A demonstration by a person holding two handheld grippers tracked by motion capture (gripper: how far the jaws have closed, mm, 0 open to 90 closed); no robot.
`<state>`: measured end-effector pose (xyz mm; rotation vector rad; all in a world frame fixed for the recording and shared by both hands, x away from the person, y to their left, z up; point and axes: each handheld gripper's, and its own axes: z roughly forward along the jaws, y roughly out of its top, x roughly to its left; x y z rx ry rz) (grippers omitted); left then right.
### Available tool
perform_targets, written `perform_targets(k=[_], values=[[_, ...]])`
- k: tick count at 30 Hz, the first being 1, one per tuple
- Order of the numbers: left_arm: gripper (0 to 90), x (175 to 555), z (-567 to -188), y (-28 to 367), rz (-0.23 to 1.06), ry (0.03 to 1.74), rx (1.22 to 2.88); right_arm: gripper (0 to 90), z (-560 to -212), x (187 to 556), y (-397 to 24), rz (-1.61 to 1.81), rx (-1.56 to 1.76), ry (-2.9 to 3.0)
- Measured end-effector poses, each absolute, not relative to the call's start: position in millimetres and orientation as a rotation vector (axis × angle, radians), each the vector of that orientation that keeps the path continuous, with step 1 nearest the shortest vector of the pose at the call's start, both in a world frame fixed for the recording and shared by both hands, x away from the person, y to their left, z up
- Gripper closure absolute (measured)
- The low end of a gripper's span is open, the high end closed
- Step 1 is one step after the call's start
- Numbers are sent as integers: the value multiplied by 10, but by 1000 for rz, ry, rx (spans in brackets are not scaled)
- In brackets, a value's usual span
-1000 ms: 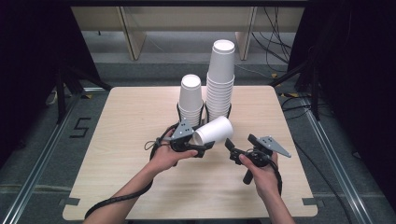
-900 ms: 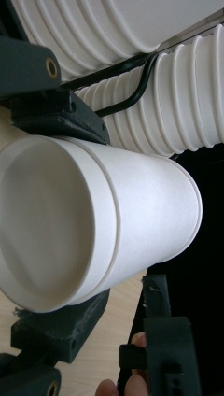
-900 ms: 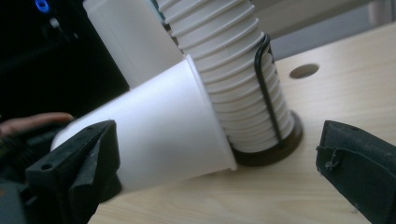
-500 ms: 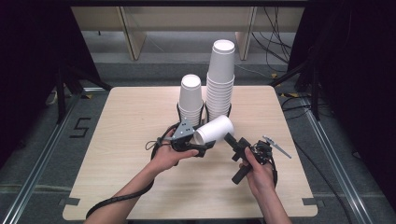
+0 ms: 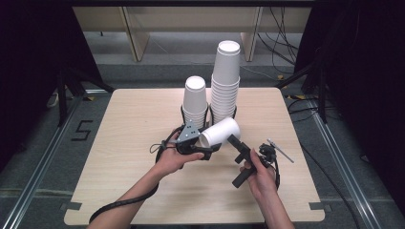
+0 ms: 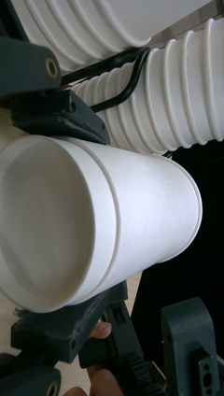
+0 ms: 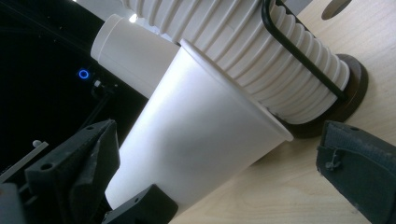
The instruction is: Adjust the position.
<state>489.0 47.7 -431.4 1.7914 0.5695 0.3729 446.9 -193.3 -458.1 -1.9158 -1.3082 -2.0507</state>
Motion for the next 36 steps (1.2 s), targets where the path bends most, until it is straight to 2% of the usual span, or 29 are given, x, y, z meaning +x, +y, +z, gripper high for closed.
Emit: perform_targets(k=[36], values=[[237, 4894, -4318, 432, 385, 540, 1796, 8, -4650, 4541, -1806, -1976, -1870, -1123]])
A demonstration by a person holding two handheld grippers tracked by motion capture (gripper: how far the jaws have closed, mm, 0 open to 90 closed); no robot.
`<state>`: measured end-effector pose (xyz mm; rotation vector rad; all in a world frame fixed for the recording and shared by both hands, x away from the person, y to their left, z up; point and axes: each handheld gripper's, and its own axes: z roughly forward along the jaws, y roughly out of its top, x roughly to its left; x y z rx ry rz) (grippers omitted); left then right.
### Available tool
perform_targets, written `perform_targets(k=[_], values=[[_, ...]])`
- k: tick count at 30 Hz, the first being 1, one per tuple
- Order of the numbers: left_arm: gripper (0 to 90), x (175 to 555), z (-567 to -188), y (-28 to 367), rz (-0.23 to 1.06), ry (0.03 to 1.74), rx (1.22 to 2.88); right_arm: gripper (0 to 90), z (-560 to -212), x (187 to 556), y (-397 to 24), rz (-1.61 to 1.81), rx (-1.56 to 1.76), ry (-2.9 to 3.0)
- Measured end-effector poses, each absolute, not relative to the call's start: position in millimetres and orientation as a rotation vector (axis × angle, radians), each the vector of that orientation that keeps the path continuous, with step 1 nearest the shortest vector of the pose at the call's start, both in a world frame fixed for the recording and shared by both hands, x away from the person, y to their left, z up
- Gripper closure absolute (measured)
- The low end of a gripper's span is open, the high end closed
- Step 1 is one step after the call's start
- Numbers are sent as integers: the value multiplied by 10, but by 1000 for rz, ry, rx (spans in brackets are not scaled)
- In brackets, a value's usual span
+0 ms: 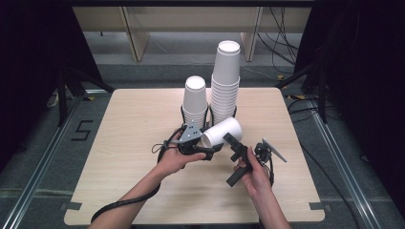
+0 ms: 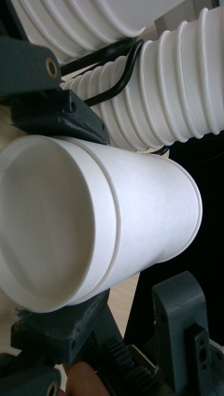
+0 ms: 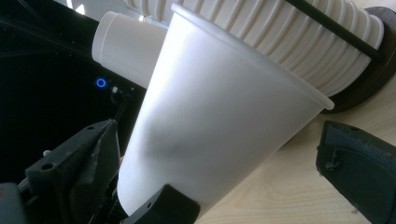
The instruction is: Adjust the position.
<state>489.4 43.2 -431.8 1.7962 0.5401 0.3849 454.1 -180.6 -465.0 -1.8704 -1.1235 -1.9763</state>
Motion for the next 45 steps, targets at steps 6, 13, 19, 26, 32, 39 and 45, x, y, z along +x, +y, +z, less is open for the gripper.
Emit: perform_targets(k=[6, 13, 19, 26, 32, 39, 45], values=[[238, 4879, -4331, 424, 389, 547, 1797, 7, -4627, 4551, -1784, -1952, -1875, -1094], [237, 4876, -4326, 409, 388, 543, 1794, 8, -4646, 4571, -1771, -1943, -1890, -1073], [237, 4864, -4334, 390, 393, 537, 1798, 8, -4647, 4580, -1761, -1938, -1898, -1054], [237, 4855, -4337, 363, 402, 531, 1804, 8, -4661, 4602, -1759, -1933, -1909, -1036], [236, 4848, -4335, 349, 409, 529, 1805, 8, -4663, 4611, -1757, -1922, -1918, -1013], [236, 4829, -4351, 319, 407, 520, 1815, 9, -4675, 4644, -1738, -1918, -1911, -988], [236, 4825, -4364, 304, 401, 519, 1816, 19, -4690, 4658, -1729, -1911, -1913, -971]])
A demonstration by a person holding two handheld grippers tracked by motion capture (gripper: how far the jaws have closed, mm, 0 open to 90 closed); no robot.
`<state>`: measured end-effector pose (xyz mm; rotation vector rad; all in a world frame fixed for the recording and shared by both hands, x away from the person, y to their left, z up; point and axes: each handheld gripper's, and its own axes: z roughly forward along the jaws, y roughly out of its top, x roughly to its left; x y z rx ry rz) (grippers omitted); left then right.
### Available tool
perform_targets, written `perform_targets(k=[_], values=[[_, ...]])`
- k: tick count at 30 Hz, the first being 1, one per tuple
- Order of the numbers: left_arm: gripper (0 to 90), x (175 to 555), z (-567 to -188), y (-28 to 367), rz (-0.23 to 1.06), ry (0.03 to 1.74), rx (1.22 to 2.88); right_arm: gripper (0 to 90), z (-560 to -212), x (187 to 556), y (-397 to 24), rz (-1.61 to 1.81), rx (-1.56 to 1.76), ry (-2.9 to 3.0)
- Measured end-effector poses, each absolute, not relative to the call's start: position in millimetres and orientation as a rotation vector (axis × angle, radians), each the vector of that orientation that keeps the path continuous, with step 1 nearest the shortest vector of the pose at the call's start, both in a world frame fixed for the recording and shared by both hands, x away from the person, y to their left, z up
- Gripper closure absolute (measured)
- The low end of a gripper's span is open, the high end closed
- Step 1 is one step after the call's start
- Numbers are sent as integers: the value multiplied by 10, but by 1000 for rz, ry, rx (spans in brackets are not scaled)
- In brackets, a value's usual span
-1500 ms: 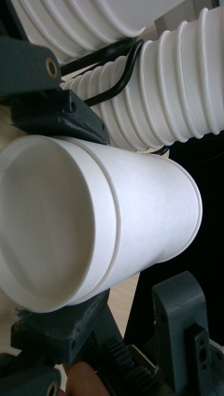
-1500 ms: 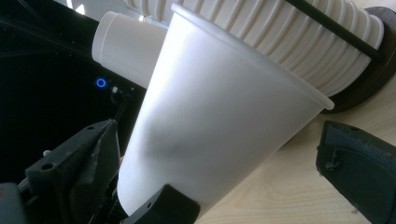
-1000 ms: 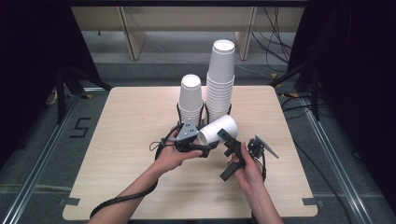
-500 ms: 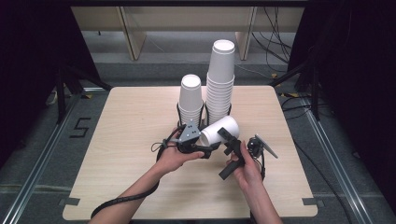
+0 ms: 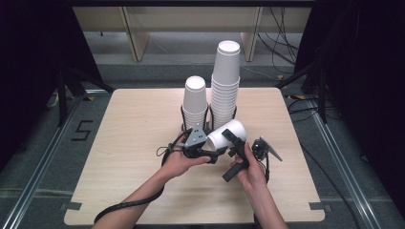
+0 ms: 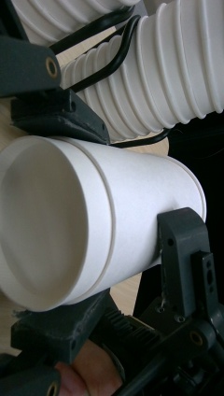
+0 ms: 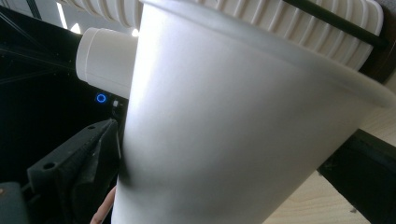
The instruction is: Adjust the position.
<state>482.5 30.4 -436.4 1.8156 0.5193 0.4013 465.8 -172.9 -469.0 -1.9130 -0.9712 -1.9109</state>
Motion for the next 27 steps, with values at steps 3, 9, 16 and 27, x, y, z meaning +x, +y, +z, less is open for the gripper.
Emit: perform_targets(k=[3, 9, 16, 27], values=[[236, 4822, -4367, 304, 403, 518, 1819, 43, -4688, 4665, -1729, -1913, -1915, -969], [236, 4821, -4377, 291, 402, 518, 1822, 89, -4675, 4662, -1729, -1911, -1913, -966], [236, 4828, -4379, 300, 407, 519, 1827, 141, -4671, 4656, -1715, -1936, -1899, -1008], [234, 4828, -4371, 302, 408, 519, 1819, 163, -4650, 4654, -1703, -1963, -1884, -1034]])
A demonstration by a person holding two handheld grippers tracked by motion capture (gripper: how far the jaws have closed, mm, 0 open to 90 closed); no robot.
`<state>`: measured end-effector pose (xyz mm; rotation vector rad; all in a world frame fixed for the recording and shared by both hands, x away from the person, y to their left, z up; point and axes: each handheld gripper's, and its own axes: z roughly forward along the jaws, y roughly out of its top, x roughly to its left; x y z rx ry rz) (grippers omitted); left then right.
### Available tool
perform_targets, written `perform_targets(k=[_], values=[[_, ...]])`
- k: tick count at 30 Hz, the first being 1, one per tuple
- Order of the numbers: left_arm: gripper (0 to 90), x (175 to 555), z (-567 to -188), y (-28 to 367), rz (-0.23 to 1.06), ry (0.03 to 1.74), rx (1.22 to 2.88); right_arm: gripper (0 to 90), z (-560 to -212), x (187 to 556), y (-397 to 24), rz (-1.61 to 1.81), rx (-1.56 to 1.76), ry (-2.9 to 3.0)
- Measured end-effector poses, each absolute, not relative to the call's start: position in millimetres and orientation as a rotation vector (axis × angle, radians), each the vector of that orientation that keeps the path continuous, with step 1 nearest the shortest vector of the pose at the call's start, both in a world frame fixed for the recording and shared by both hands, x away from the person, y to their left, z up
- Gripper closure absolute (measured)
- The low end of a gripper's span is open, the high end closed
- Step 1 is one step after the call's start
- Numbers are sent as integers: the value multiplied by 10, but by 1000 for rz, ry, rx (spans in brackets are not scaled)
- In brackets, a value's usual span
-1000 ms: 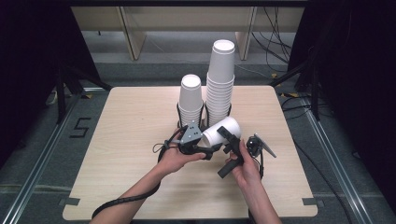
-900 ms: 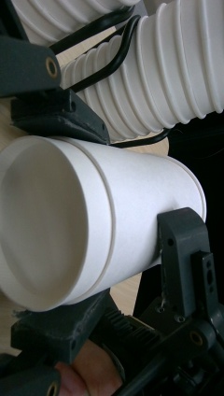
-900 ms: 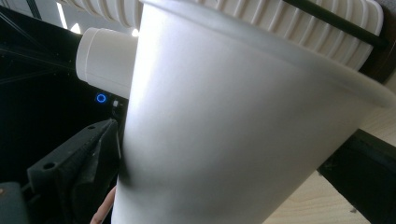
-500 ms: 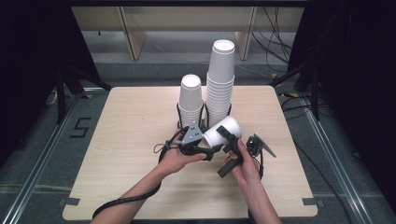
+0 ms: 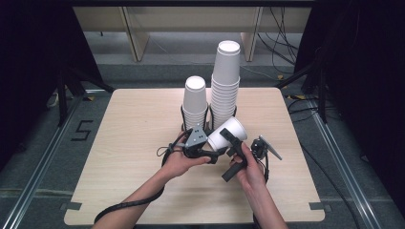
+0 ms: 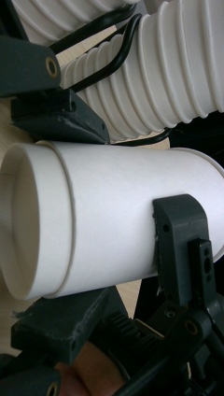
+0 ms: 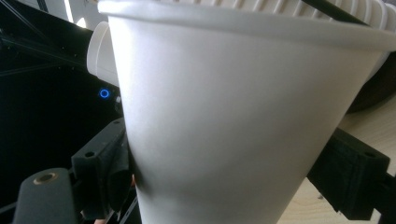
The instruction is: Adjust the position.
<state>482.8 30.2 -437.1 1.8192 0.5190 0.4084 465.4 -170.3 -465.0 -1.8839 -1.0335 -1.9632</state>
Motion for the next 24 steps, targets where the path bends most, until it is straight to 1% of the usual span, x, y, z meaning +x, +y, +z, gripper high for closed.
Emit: perform_targets(k=[19, 20, 21, 23, 24], values=[[223, 4836, -4372, 309, 396, 519, 1832, 179, -4649, 4646, -1697, -1954, -1897, -1049], [205, 4837, -4368, 313, 392, 522, 1826, 183, -4650, 4649, -1707, -1973, -1898, -1064], [205, 4840, -4361, 320, 388, 521, 1819, 183, -4650, 4649, -1707, -1973, -1898, -1064], [143, 4843, -4346, 326, 375, 515, 1807, 184, -4639, 4645, -1718, -1966, -1900, -1061], [139, 4837, -4342, 328, 380, 520, 1804, 185, -4643, 4651, -1723, -1980, -1901, -1076]])
